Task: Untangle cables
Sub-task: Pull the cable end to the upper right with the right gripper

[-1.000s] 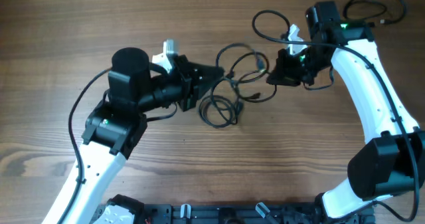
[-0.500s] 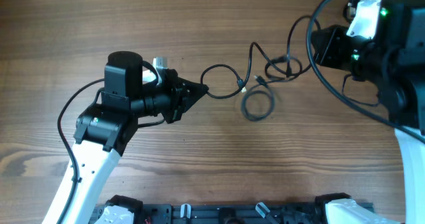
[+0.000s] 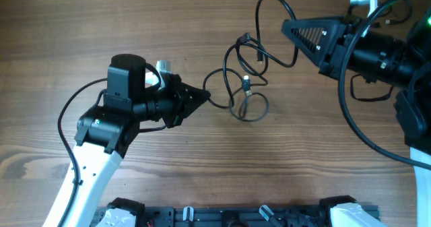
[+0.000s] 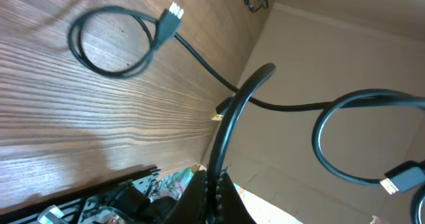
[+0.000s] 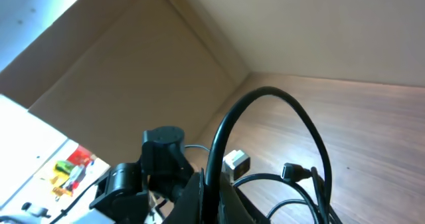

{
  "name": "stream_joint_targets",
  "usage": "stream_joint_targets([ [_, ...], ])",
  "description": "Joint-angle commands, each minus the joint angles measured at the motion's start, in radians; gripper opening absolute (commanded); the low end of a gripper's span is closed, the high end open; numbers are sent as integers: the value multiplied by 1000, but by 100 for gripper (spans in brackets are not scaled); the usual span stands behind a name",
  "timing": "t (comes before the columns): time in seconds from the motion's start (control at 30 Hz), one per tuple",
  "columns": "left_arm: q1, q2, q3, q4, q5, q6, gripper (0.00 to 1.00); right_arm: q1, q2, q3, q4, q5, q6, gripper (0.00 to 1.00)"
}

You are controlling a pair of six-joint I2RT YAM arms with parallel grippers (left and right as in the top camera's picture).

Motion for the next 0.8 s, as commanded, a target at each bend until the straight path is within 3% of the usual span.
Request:
stream_joint_targets([
  [0.0, 7, -12, 0, -5, -10, 34, 4, -3, -1, 16, 10, -48, -36, 4],
  [0.07, 7, -12, 0, -5, -10, 34, 4, -3, 8, 16, -3, -41, -27, 4],
  [0.13, 7, -12, 0, -8, -10, 34, 4, -3, 8, 16, 44, -220, -30, 4],
  [0.2, 7, -12, 0, -11, -10, 34, 4, 18, 12, 16, 82, -85, -26, 4],
  [0.27, 6, -12, 0, -12, -10, 34, 4, 25, 16, 16, 0, 190, 130, 4],
  [0.3, 6, -12, 0, -18, -10, 34, 4, 25, 16, 16, -17, 195, 180, 4],
  [0.33, 6, -12, 0, -27, -10, 35, 4, 25, 16, 16, -8, 129, 167, 4],
  [0.4, 6, -12, 0, -40, -10, 84, 4, 26, 16, 16, 101, -174, -19, 4],
  [0.43, 6, -12, 0, -40, -10, 87, 4, 25, 18, 16, 128, -211, -97, 4],
  [0.47, 6, -12, 0, -38, -10, 85, 4, 25, 20, 16, 115, -126, -101, 4],
  [0.5, 6, -12, 0, -37, -10, 86, 4, 25, 27, 16, 34, 14, 27, 4],
  [0.6, 6, -12, 0, -40, -10, 86, 4, 26, 40, 16, 86, -476, -229, 4],
  [0.63, 6, -12, 0, -40, -10, 86, 4, 25, 44, 16, 90, -396, -208, 4],
  [0.77, 6, -12, 0, -41, -10, 85, 4, 25, 55, 16, -51, 91, 130, 4],
])
